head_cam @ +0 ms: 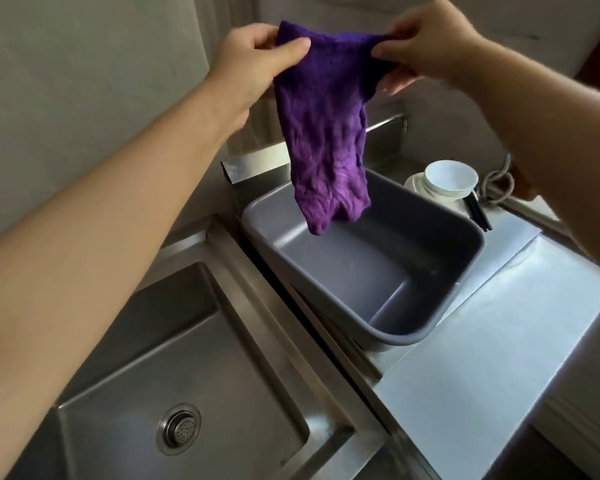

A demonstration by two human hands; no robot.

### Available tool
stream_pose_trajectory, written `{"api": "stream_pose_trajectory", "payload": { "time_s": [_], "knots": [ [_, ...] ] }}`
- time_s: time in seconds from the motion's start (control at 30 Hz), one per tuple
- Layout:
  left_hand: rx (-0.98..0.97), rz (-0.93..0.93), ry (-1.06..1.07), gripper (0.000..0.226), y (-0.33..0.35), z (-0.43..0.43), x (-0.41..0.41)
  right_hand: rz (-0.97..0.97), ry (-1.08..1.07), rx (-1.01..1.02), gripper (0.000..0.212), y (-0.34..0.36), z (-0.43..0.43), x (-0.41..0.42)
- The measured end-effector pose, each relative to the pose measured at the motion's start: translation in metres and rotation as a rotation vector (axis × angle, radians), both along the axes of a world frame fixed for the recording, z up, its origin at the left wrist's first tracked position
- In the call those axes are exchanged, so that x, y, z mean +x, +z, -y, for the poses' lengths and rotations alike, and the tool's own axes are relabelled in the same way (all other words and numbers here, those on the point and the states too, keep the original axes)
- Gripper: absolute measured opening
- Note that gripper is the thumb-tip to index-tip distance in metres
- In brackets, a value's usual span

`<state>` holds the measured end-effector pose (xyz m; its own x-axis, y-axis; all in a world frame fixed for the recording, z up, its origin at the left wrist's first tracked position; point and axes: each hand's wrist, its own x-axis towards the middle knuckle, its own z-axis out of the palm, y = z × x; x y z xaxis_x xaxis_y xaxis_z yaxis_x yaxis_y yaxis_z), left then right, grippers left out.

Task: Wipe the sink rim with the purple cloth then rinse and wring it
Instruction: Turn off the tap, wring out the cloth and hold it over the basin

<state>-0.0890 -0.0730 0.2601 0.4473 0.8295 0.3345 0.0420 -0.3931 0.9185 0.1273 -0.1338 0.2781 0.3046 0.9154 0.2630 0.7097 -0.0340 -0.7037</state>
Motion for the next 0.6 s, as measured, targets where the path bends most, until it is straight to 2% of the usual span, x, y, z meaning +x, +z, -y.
{"api": "stream_pose_trajectory", "payload": {
  "time_s": [0.07, 0.13, 0.27, 0.33, 0.5, 0.6],
  "knots": [
    [-0.004, -0.025, 0.026, 0.013, -0.02, 0.007, 0.011, -0.218, 0.032, 0.021, 0.026, -0.021, -0.003, 0.01],
    [-0.031, -0.12, 0.074, 0.021, -0.057, 0.019, 0.025, -0.367, 0.072, -0.011, 0.01, -0.055, -0.004, 0.021],
    [-0.134, -0.469, 0.119, 0.016, -0.145, 0.052, 0.05, -0.402, 0.075, -0.197, 0.011, -0.141, 0.009, 0.047],
    [-0.23, -0.551, 0.103, 0.02, -0.181, 0.063, 0.061, -0.302, 0.067, -0.348, 0.016, -0.176, 0.019, 0.06],
    [-0.364, -0.763, -0.014, 0.021, -0.217, 0.085, 0.08, 0.053, 0.106, -0.723, 0.011, -0.216, 0.032, 0.078],
    [-0.48, -0.832, -0.016, 0.027, -0.222, 0.075, 0.083, 0.241, 0.146, -0.805, 0.014, -0.221, 0.023, 0.071]
  ]
}}
